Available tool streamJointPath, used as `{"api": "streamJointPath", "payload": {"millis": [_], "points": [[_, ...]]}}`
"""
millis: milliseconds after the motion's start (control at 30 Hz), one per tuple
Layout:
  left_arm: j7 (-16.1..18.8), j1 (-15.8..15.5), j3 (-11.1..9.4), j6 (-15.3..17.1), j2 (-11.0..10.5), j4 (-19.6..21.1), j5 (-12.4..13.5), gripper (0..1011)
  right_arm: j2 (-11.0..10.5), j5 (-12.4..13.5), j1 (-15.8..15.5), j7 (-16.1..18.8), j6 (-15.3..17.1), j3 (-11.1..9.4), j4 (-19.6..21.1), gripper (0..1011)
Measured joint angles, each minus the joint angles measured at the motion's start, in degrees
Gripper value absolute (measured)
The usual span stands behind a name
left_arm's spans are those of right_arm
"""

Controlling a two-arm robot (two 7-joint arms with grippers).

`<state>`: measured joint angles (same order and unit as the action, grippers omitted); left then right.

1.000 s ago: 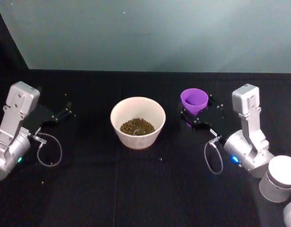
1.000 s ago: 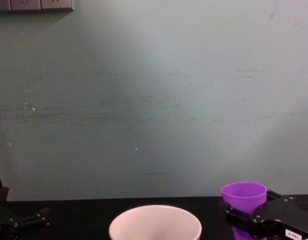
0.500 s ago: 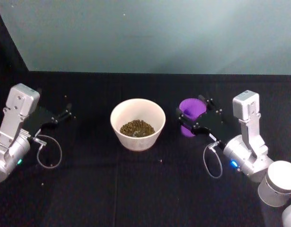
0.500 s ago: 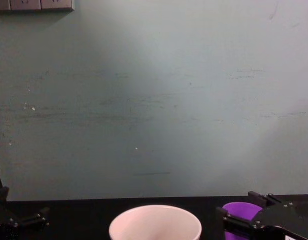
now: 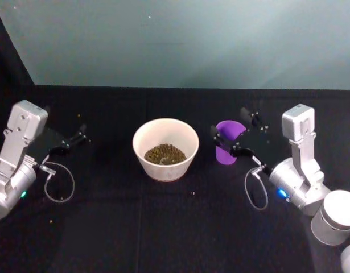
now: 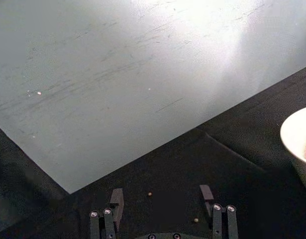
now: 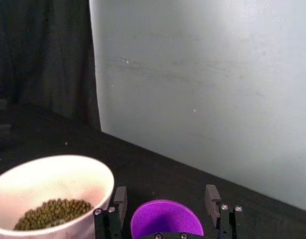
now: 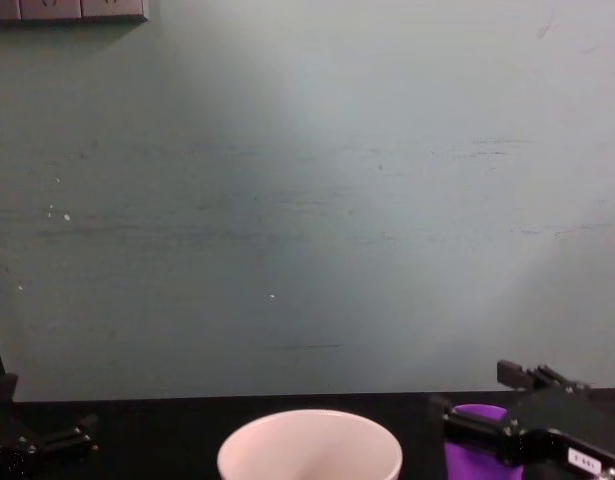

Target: Pick up the cup and pour the mung beans from the cup into the bowl.

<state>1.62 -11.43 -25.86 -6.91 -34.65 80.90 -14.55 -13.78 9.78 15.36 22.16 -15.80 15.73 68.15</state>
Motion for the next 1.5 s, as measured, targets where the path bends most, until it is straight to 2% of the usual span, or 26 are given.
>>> {"api": "streamJointPath", "payload": {"millis": [300, 433, 633, 767, 900, 1000, 1300, 1500], "points": [[0.0, 0.0, 0.0, 0.0, 0.0, 0.0, 0.0, 1000, -1.5, -1.5, -0.2, -0.9, 1.2, 0.1, 5.8, 1003], [0.0, 0.0, 0.0, 0.0, 0.0, 0.0, 0.0, 1000, -2.9, -3.4, 0.1, -1.8, 2.4, 0.1, 8.8, 1003], [0.0, 0.0, 0.0, 0.0, 0.0, 0.0, 0.0, 1000, -5.0, -5.7, 0.8, -3.4, 4.7, -1.1, 11.6, 1003], [0.0, 0.0, 0.0, 0.0, 0.0, 0.0, 0.0, 1000, -6.3, -7.0, 0.8, -4.8, 6.6, -2.6, 12.5, 1003], [0.0, 0.0, 0.0, 0.0, 0.0, 0.0, 0.0, 1000, -7.0, -8.5, 0.9, -6.0, 8.0, -3.6, 11.6, 1003], [0.0, 0.0, 0.0, 0.0, 0.0, 0.0, 0.0, 1000, -7.0, -9.1, 1.0, -6.7, 8.8, -4.2, 9.4, 1003], [0.0, 0.0, 0.0, 0.0, 0.0, 0.0, 0.0, 1000, -5.2, -10.1, 1.0, -7.9, 10.0, -4.9, 3.2, 1003], [0.0, 0.0, 0.0, 0.0, 0.0, 0.0, 0.0, 1000, -4.3, -10.6, 1.1, -8.1, 10.7, -4.9, 1.0, 1003]]}}
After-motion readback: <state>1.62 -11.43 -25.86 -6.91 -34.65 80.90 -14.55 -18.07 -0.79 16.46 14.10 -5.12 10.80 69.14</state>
